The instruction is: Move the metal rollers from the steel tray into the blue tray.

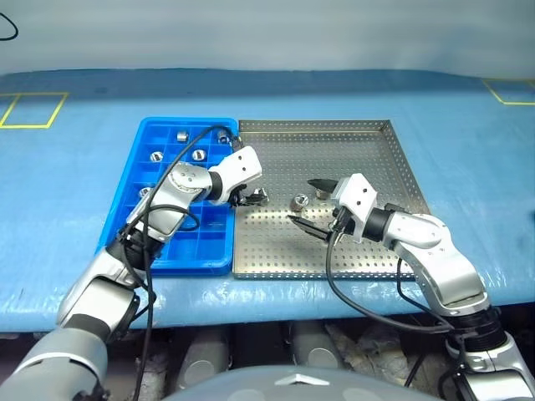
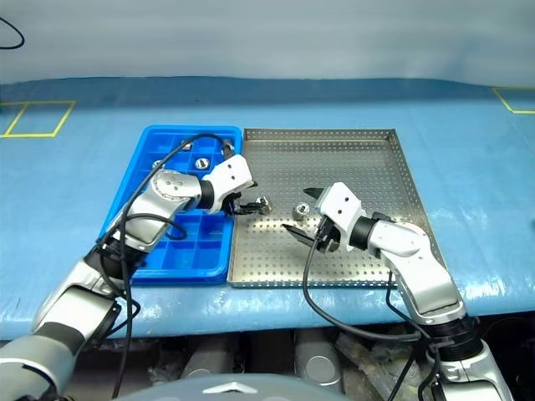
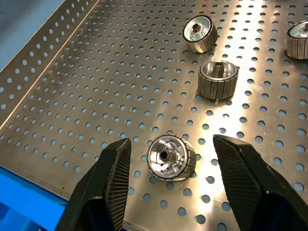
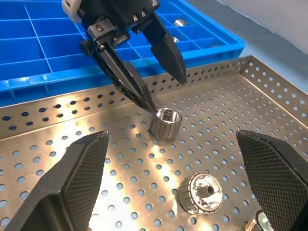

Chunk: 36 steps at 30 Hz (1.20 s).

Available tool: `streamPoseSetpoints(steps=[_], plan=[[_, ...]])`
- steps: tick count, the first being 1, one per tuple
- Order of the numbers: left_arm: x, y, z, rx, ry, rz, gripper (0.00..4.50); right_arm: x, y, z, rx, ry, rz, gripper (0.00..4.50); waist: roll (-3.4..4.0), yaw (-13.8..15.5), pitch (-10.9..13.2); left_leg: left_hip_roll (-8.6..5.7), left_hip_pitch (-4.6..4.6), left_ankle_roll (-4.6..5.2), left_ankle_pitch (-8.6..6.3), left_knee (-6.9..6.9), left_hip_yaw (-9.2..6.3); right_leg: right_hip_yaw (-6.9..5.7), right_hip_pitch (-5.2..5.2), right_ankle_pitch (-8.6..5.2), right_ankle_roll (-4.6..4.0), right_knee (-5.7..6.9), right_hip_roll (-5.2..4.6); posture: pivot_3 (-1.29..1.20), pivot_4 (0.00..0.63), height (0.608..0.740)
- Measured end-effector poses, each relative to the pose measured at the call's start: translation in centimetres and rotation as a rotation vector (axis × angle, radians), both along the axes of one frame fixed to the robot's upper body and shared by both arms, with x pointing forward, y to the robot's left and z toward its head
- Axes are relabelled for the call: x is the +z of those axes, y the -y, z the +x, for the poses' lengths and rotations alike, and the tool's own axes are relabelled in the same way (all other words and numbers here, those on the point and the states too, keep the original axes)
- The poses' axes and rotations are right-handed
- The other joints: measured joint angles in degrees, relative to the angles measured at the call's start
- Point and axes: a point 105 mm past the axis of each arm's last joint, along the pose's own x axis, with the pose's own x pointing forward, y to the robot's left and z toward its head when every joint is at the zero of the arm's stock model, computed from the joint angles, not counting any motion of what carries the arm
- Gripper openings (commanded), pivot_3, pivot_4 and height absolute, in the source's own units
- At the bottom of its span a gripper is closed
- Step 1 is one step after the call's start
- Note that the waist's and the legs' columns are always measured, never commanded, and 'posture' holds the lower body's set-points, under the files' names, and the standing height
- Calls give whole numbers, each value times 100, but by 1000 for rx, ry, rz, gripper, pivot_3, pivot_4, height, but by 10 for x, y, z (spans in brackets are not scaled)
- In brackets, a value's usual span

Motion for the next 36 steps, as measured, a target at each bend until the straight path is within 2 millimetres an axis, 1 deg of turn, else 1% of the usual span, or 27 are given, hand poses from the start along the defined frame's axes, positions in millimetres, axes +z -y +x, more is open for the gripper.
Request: streamPoseSetpoints(steps=[5,8,18,21,23,26,36], plan=[[-7,1,6,-47,-19,94,2926,1,-1,-1,-8,9,9,4500,0,-44,0,-1,-1,4,-2,0,2,2,0,0,1,-1,0,-214,150,740],[-12,-2,11,-61,-38,147,2926,3,-4,-3,-6,16,24,4500,0,-86,0,-1,-1,6,-3,1,3,5,0,-9,17,-1,0,-222,150,740],[-14,4,20,-107,-38,214,2926,-1,-5,-6,-30,7,46,4500,1,-231,0,-4,2,15,-7,6,14,22,0,-6,29,0,-1,-249,150,740],[-21,6,19,-118,-58,232,2926,-1,-5,-5,-35,11,49,4500,1,-292,0,-4,2,17,-7,9,19,28,1,-5,38,0,0,-250,150,740],[-26,7,17,-126,-74,248,2551,0,-5,-5,-38,12,50,4500,0,-341,0,-4,1,19,-7,9,22,31,-1,-3,41,0,0,-251,150,740],[-26,5,18,-125,-72,263,1749,0,-5,-5,-40,13,51,4500,0,-407,0,-3,2,21,-7,9,23,33,0,-3,43,0,0,-250,150,740],[-27,1,19,-125,-61,298,1748,1,-6,-4,-45,19,63,4500,1,-488,-1,-3,5,26,-4,21,29,40,4,3,57,2,0,-243,150,740]])
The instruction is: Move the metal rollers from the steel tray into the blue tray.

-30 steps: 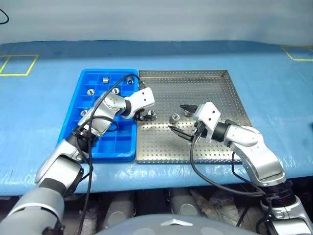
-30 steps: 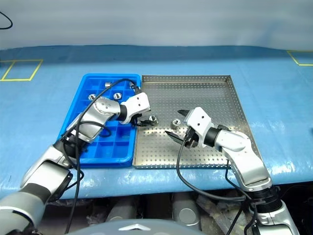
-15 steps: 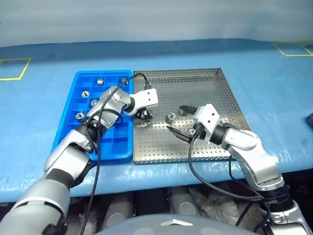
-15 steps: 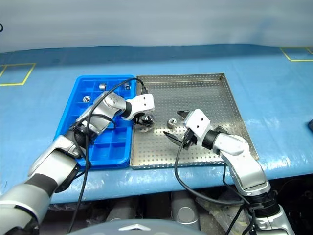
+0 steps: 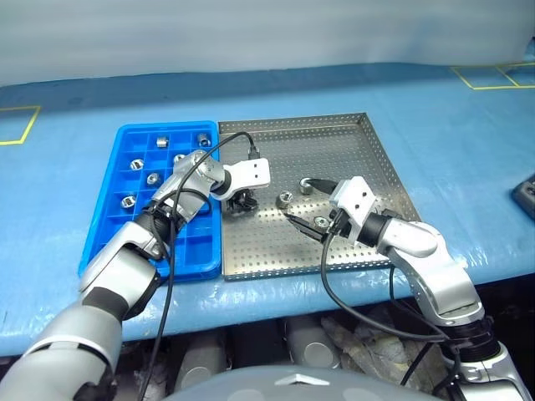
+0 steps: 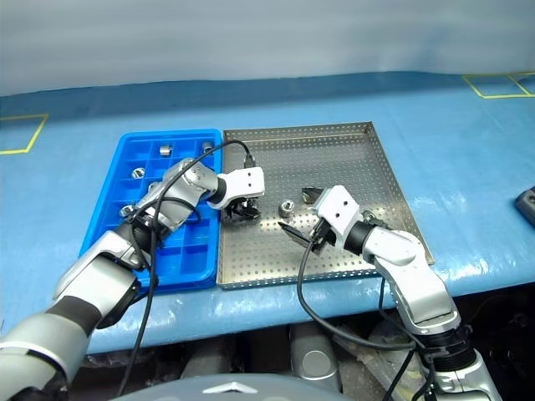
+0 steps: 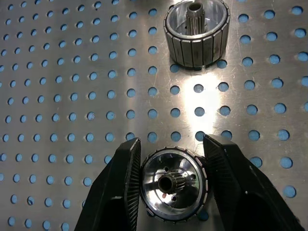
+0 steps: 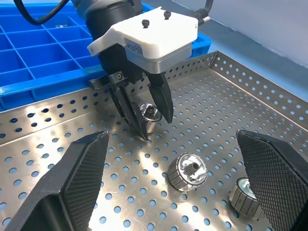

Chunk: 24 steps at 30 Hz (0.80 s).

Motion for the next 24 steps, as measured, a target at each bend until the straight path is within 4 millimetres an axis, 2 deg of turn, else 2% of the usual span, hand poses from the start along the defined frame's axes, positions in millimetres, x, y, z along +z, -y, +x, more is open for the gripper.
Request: streamPoseSetpoints(steps=[11,19,24], plan=[[7,-6,2,42,-8,-62,1750,1,-2,1,-3,5,13,4500,0,-2,0,0,-7,1,-1,1,0,2,-8,2,0,0,-2,-232,150,740],[49,-5,1,56,51,-252,1750,1,-7,0,12,6,22,4500,0,12,0,-1,-14,6,-5,0,-1,1,-15,19,-29,0,-9,-227,150,740],[65,-26,-12,57,98,-260,1750,-1,-12,-1,46,-6,17,4500,1,1,1,0,-12,5,-5,0,-2,0,-16,19,-29,2,-9,-189,150,740]])
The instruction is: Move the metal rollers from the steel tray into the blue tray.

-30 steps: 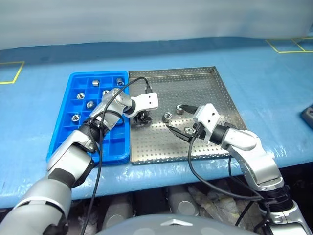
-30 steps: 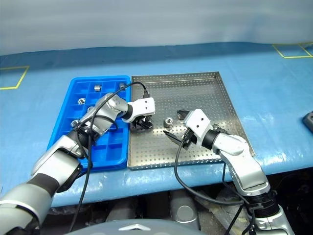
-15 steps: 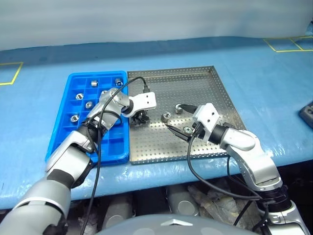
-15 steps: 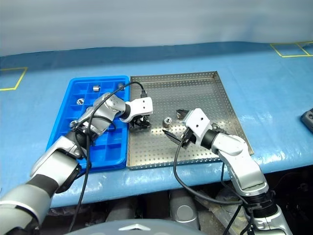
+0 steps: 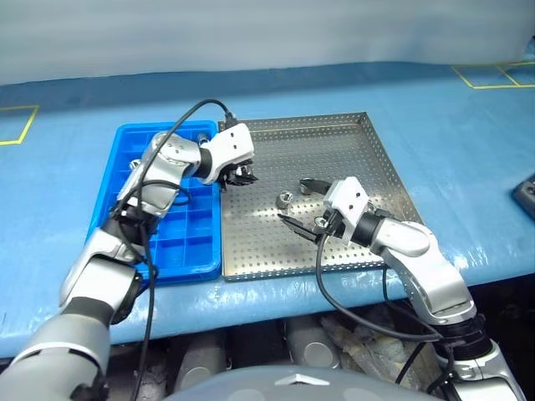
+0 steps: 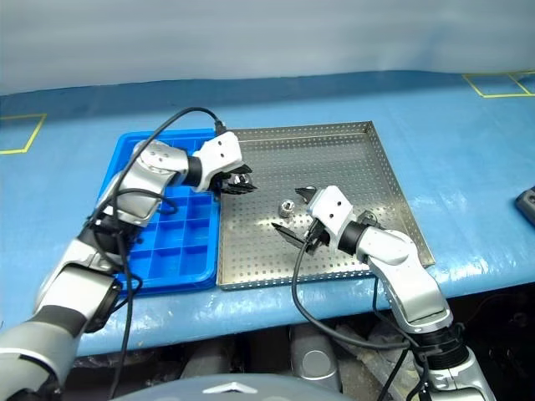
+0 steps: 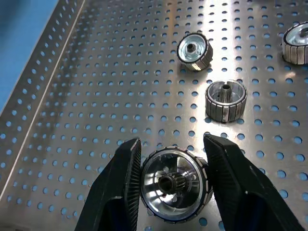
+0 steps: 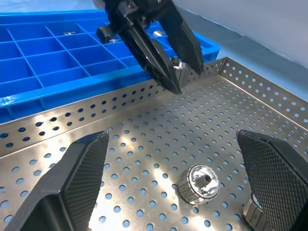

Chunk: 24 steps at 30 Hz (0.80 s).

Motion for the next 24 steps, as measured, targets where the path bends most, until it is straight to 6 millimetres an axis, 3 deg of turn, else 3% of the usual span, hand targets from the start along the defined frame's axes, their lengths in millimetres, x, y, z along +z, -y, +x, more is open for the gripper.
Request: streamPoseSetpoints(steps=[8,14,18,24], plan=[[8,-47,-36,62,45,81,1750,1,-13,-1,87,-4,-11,4500,0,103,0,2,2,-1,0,-1,-4,-6,0,-1,-2,0,-1,-101,150,740],[11,-74,-63,151,62,118,1750,-2,-23,-2,160,-28,-5,4500,-1,394,2,1,1,-2,1,-2,-8,-14,1,-3,-5,-1,-3,-31,150,740],[14,-95,-77,275,89,119,1750,2,-31,-4,222,-33,18,4500,-1,581,3,2,1,-2,1,-2,-10,-19,3,-4,-7,-3,-3,2,150,740],[0,-115,-107,491,39,30,1750,3,-39,-9,286,-46,22,4500,-3,793,4,1,-2,-2,0,-3,-19,-32,7,-7,-12,-6,-8,29,150,740]])
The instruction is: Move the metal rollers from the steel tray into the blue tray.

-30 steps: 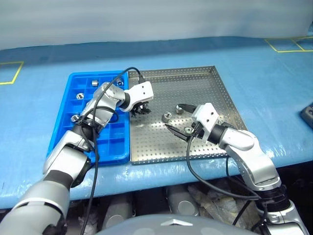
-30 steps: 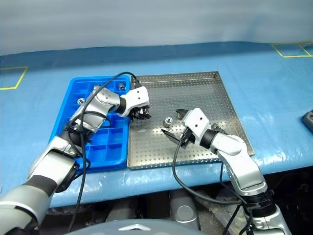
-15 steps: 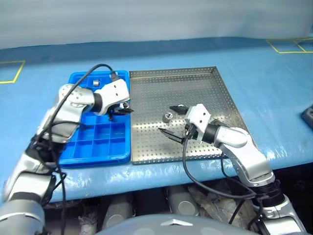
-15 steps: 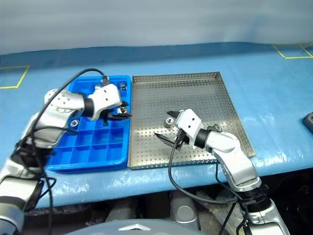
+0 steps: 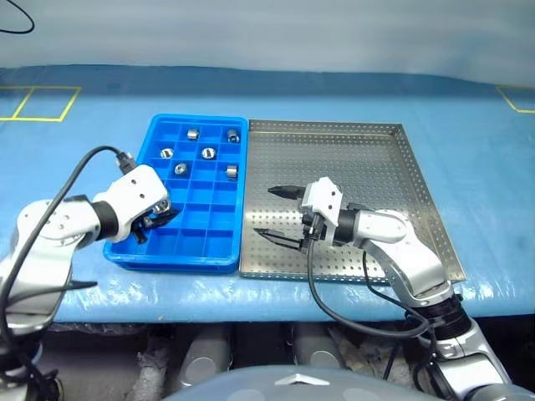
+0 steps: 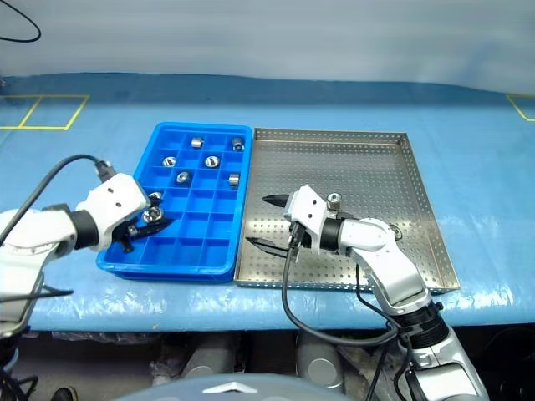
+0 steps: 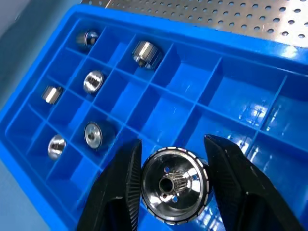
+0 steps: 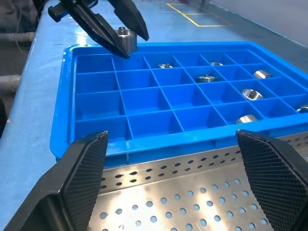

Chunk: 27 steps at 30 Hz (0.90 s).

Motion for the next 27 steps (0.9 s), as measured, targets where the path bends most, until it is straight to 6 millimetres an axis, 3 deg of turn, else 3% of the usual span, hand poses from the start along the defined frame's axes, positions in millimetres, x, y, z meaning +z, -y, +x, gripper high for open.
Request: streamPoseSetpoints(steps=[8,27], plan=[[-18,-14,-27,174,-53,-50,1750,1,2,1,12,2,-17,4500,-1,127,0,2,10,-21,12,0,-16,-19,15,-21,4,5,2,57,150,740],[-32,-40,-24,351,-38,-51,1750,-1,11,2,-23,-17,-28,4500,0,147,0,11,15,-34,19,-24,-30,-39,14,-19,-37,6,6,26,150,740]])
